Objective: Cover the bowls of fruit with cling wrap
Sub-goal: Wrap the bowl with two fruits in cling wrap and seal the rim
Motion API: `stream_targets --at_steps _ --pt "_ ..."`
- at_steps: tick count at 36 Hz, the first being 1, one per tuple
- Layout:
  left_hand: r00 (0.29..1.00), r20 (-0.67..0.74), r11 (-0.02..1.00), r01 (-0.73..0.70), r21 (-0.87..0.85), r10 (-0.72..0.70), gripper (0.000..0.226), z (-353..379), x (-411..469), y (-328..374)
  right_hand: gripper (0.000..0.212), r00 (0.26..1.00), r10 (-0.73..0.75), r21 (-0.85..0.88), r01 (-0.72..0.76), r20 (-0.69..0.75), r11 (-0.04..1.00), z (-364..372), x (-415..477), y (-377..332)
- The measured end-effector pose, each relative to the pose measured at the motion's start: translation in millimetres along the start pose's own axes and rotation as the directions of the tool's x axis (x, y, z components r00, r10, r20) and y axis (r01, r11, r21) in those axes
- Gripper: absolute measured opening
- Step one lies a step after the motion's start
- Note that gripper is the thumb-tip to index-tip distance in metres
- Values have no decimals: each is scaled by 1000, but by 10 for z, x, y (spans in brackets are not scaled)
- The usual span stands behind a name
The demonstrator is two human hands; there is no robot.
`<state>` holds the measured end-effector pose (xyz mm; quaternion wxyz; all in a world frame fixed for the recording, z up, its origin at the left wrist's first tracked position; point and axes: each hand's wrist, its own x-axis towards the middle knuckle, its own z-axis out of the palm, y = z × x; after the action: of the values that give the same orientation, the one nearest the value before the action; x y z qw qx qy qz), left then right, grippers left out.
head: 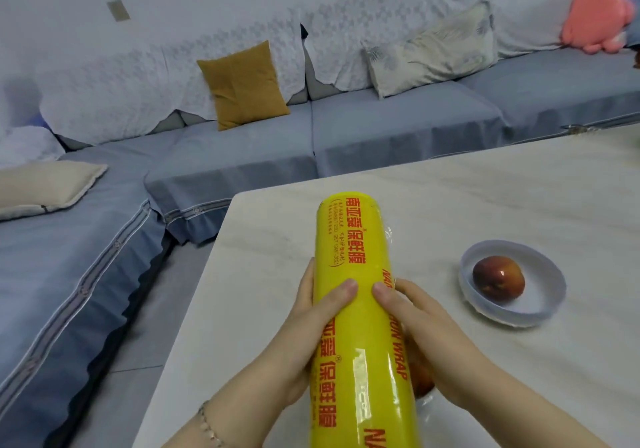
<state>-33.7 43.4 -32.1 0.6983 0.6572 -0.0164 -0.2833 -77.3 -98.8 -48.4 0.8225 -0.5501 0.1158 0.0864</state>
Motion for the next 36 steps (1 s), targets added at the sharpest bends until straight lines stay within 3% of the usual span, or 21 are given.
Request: stream_targets --at_steps 4,9,13,20,25,29,32,36 --pt "999 2 993 -33 -112 34 63 48 19 -168 62 1000 18 -130 -20 -13 991 -103 -39 -8" --pt "998 4 993 -68 -98 69 69 -1 37 -230 29 972 -141 -354 66 -190 933 -284 93 -198" --pt "998 40 998 -55 -24 56 86 -46 32 -280 38 988 -2 -234 -35 -155 972 -324 208 -297" --pt "995 60 996 -88 32 86 87 -122 -10 -342 19 996 46 -18 -48 -82 999 -295 253 -205" --pt "996 31 995 -87 53 86 94 -178 -26 -365 17 979 -89 25 95 -181 995 -344 244 -213" --pt "997 34 994 -76 81 73 98 -224 -28 -351 16 958 -125 -96 103 -257 990 -433 247 -226" --pt "996 63 991 -74 110 68 97 -208 -38 -344 22 979 -73 -126 50 -190 991 -419 275 -182" --pt "995 77 985 -74 153 63 102 -173 -35 -338 30 993 -27 -20 25 -115 1000 -380 296 -139"
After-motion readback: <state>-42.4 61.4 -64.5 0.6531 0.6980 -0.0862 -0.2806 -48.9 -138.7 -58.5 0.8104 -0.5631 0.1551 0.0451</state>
